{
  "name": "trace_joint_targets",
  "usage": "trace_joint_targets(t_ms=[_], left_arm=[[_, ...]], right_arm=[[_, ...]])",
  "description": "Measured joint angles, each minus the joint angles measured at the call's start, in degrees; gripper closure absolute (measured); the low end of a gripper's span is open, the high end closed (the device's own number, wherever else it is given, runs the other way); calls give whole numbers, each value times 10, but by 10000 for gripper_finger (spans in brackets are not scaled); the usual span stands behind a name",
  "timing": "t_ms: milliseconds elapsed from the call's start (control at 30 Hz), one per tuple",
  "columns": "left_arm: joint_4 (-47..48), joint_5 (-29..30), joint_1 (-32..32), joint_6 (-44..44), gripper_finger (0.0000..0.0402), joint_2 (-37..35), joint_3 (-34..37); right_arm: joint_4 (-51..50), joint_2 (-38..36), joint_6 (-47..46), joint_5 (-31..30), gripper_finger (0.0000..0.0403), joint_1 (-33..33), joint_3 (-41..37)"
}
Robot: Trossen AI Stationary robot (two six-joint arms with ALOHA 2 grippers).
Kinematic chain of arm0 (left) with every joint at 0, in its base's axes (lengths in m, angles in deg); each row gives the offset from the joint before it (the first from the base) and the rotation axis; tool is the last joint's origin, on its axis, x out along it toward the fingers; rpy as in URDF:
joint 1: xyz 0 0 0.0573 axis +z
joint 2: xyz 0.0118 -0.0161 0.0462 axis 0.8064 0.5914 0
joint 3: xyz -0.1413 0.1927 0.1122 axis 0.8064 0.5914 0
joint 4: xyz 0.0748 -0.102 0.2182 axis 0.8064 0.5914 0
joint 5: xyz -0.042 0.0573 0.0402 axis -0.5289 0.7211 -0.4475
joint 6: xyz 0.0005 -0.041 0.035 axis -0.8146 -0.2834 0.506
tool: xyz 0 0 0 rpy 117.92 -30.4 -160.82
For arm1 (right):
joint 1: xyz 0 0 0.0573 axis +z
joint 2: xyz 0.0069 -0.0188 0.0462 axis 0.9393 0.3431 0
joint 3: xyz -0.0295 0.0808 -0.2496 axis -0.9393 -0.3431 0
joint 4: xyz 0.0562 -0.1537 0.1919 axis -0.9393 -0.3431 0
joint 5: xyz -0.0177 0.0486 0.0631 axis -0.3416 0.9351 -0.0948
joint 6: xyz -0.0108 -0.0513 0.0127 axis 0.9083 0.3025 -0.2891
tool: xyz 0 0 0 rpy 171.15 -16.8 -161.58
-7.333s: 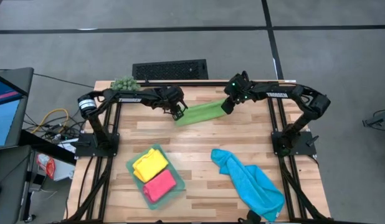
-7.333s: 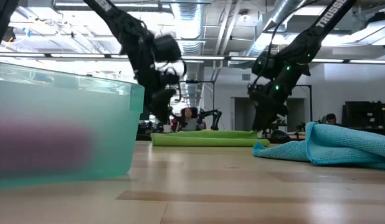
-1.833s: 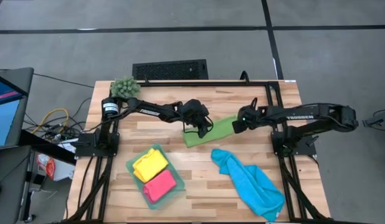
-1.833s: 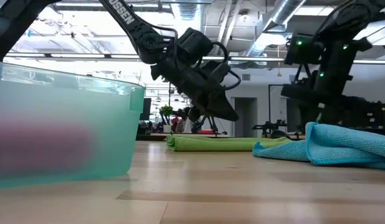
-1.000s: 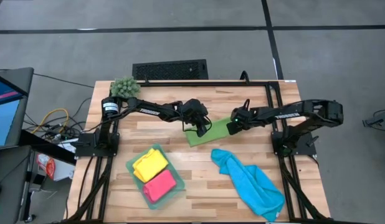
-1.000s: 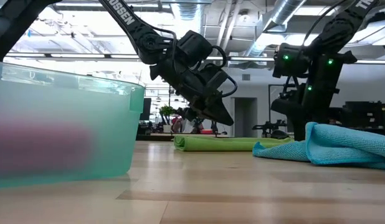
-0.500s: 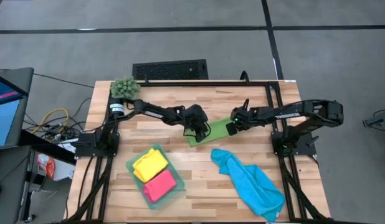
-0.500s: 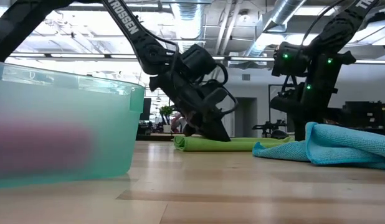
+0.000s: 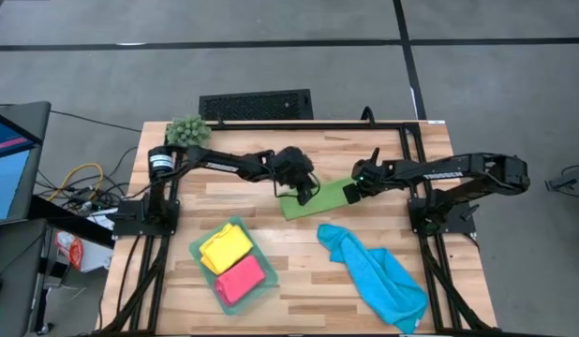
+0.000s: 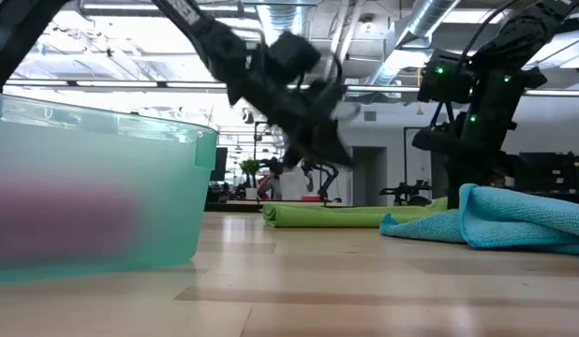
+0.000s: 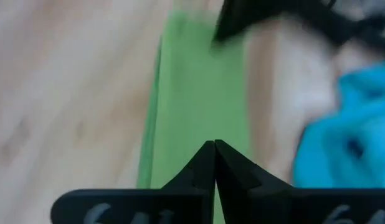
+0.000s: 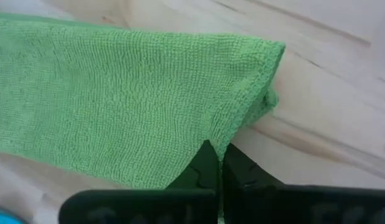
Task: Fold microfiber towels
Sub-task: Fold the green towel
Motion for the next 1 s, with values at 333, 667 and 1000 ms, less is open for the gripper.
trace_joint_targets(t_ms=[333, 667, 1000], left_arm=[[-18, -3, 7, 21, 401, 35, -39], [15, -8, 9, 33, 402, 79, -60], [51, -21, 13, 51, 402, 134, -102]], right_arm=[[-2, -5, 4, -8, 389, 0, 1], [0, -5, 0, -10, 388, 0, 2], [-3, -6, -7, -10, 387, 0, 3]])
